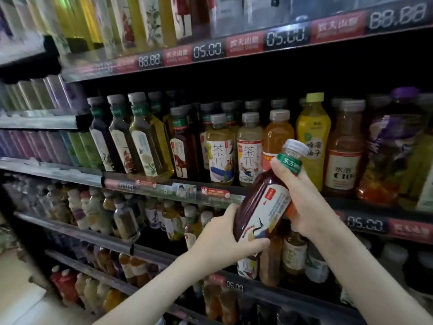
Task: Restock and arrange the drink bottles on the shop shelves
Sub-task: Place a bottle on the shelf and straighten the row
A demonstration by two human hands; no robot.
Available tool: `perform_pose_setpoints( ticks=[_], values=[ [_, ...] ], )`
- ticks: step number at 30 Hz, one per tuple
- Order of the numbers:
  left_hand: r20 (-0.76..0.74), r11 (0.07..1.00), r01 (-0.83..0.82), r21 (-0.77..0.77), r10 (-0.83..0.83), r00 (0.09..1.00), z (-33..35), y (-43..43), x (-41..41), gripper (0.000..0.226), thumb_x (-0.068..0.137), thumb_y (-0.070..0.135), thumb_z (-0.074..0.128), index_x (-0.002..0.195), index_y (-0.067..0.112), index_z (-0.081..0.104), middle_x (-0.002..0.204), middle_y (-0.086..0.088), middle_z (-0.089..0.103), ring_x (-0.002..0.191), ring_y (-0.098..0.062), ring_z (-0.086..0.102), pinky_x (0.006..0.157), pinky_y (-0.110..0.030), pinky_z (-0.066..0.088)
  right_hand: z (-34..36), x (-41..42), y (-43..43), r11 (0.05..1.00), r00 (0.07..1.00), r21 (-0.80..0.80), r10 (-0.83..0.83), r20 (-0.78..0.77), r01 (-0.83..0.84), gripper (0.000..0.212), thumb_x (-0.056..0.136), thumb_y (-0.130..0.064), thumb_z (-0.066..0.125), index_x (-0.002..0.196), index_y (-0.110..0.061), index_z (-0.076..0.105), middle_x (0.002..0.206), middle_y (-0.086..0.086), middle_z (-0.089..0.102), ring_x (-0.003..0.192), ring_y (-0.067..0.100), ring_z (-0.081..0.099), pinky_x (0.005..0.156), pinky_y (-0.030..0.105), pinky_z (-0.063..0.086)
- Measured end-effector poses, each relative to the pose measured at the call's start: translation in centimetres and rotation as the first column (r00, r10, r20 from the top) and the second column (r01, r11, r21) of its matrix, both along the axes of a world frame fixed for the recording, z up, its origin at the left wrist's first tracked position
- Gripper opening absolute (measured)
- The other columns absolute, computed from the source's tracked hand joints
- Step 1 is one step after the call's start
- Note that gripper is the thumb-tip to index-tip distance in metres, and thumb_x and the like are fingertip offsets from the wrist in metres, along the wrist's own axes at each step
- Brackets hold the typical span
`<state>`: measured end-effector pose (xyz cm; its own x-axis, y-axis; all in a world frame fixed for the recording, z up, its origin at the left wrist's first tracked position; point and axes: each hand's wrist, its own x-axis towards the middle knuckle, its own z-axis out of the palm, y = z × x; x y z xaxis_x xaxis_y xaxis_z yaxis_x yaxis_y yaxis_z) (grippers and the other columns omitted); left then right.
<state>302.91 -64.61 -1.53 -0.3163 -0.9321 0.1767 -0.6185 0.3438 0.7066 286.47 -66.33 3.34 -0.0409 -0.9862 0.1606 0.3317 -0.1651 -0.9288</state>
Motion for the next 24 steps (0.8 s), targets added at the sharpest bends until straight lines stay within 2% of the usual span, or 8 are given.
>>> perform_pose_setpoints(
  ticks=[2,4,6,9,12,15,19,24],
  values=[
    [0.069,0.999,0.017,-0.030,-0.015,0.998,0.4,-0.9,0.5,0.069,0.071,0.065,0.069,0.123,0.038,0.034,0.105,0.021,0.061,0.091,0.005,0.060,0.080,-0.022,0.054,-0.2,1.0,-0.6,0.992,0.988,-0.005,-0.126,0.094,0.127,0.028,0.085,-0.035,0.065,0.111,-0.029,0.056,0.078,-0.006,0.074,0.070,0.012,0.072,0.064,0.033,0.054],
    [0.082,0.998,0.054,-0.013,-0.053,0.995,1.3,-1.9,1.4,0.059,0.074,0.070,0.061,0.118,0.043,0.031,0.104,0.024,0.057,0.092,0.006,0.057,0.081,-0.020,0.051,-0.1,2.1,-1.2,0.982,0.975,-0.033,-0.183,0.128,0.188,0.026,0.089,-0.033,0.061,0.113,-0.022,0.057,0.078,-0.003,0.073,0.070,0.015,0.072,0.060,0.031,0.054],
    [-0.014,0.997,0.062,-0.039,-0.063,0.998,2.0,-3.0,3.0,0.044,0.083,0.072,0.045,0.108,0.036,0.044,0.102,0.018,0.060,0.092,0.003,0.057,0.084,-0.026,0.049,0.4,3.3,-1.5,0.974,0.970,-0.076,-0.203,0.134,0.215,0.025,0.090,-0.031,0.059,0.112,-0.019,0.056,0.076,-0.002,0.073,0.070,0.017,0.072,0.057,0.031,0.055],
    [-0.190,0.978,-0.046,-0.203,0.007,0.982,2.2,-5.5,6.8,0.044,0.092,0.063,0.030,0.098,0.027,0.055,0.094,0.010,0.057,0.090,0.000,0.052,0.082,-0.027,0.042,1.3,5.3,-2.0,0.953,0.955,-0.113,-0.265,0.135,0.280,0.019,0.089,-0.032,0.059,0.106,-0.023,0.056,0.075,-0.003,0.072,0.070,0.018,0.072,0.058,0.034,0.056],
    [-0.130,0.852,-0.198,-0.485,0.154,0.980,2.1,-9.1,11.5,0.026,0.096,0.041,0.047,0.115,0.023,0.053,0.108,0.009,0.052,0.099,-0.002,0.050,0.087,-0.016,0.040,2.0,8.0,-2.9,0.921,0.931,-0.140,-0.355,0.085,0.364,0.011,0.084,-0.038,0.063,0.092,-0.031,0.059,0.079,-0.002,0.072,0.073,0.021,0.071,0.072,0.043,0.056],
    [-0.007,0.676,-0.191,-0.711,0.265,0.964,2.1,-12.8,14.6,0.044,0.089,0.019,0.061,0.131,0.015,0.049,0.123,-0.005,0.050,0.115,-0.017,0.048,0.098,-0.020,0.038,2.3,10.6,-4.0,0.875,0.899,-0.208,-0.432,0.068,0.437,0.023,0.073,-0.044,0.065,0.092,-0.033,0.059,0.093,0.004,0.070,0.088,0.028,0.069,0.080,0.047,0.055],
    [0.117,0.592,-0.126,-0.796,0.355,0.928,2.2,-16.0,15.1,0.068,0.077,0.018,0.074,0.139,0.014,0.046,0.133,-0.025,0.046,0.117,-0.037,0.050,0.098,-0.040,0.043,1.8,12.8,-5.1,0.821,0.853,-0.239,-0.516,0.074,0.518,0.016,0.075,-0.044,0.063,0.088,-0.036,0.059,0.081,-0.005,0.070,0.075,0.016,0.070,0.067,0.037,0.054],
    [0.184,0.603,-0.141,-0.785,0.445,0.876,2.8,-18.7,13.2,0.080,0.067,0.025,0.080,0.139,0.017,0.047,0.134,-0.030,0.048,0.106,-0.039,0.054,0.083,-0.044,0.049,1.7,13.9,-5.4,0.758,0.792,-0.239,-0.601,0.103,0.607,0.009,0.079,-0.036,0.065,0.085,-0.034,0.058,0.072,-0.007,0.069,0.067,0.015,0.068,0.062,0.035,0.055]
  ],
)
